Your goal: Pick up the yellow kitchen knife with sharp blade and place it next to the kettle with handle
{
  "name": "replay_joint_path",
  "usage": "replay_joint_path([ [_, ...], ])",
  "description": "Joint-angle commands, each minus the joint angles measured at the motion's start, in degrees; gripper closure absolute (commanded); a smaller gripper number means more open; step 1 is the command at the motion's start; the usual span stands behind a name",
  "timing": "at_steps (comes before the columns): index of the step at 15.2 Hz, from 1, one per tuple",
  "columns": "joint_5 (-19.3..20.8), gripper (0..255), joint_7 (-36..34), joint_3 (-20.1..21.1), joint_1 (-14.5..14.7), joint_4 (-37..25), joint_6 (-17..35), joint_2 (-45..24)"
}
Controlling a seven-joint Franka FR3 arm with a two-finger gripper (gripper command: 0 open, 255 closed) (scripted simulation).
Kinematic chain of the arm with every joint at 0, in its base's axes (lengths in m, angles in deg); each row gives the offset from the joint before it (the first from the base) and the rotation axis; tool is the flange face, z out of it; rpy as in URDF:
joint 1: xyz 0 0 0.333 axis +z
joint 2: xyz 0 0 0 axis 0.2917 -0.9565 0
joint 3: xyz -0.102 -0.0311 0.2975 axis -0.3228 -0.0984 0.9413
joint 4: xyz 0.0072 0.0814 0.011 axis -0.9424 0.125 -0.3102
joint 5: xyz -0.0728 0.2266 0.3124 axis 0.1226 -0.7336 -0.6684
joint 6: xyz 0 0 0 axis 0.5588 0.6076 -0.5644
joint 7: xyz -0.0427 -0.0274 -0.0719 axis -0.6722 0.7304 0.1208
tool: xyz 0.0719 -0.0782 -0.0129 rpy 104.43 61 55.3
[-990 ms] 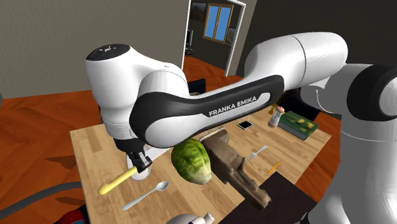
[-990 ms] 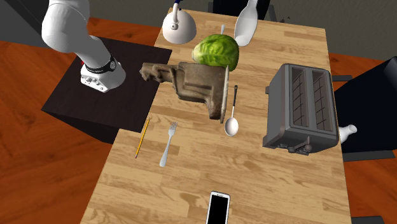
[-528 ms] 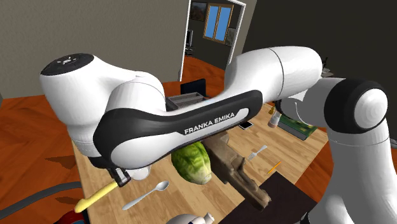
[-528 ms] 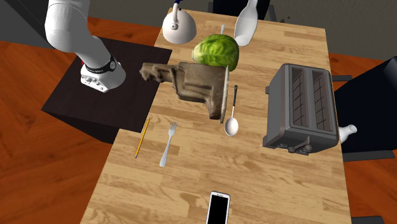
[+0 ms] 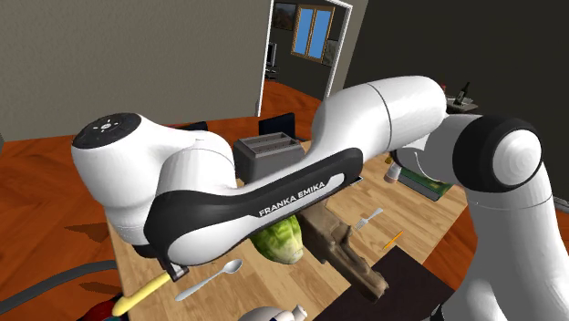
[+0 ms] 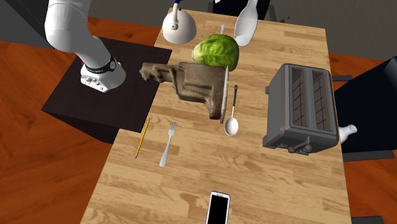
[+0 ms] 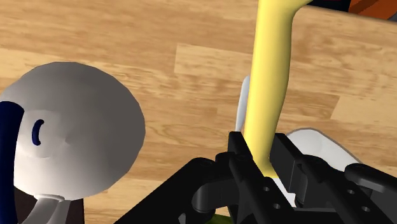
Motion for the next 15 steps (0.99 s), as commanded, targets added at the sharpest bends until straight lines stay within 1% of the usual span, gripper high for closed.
replay_joint_path([
  [1,0.42,255,-0.47,-0.24,0.13,0.59,1.09,-0.62],
  [15,3.53,255,-3.19,-2.34,0.78,3.98,8.33,-5.32],
])
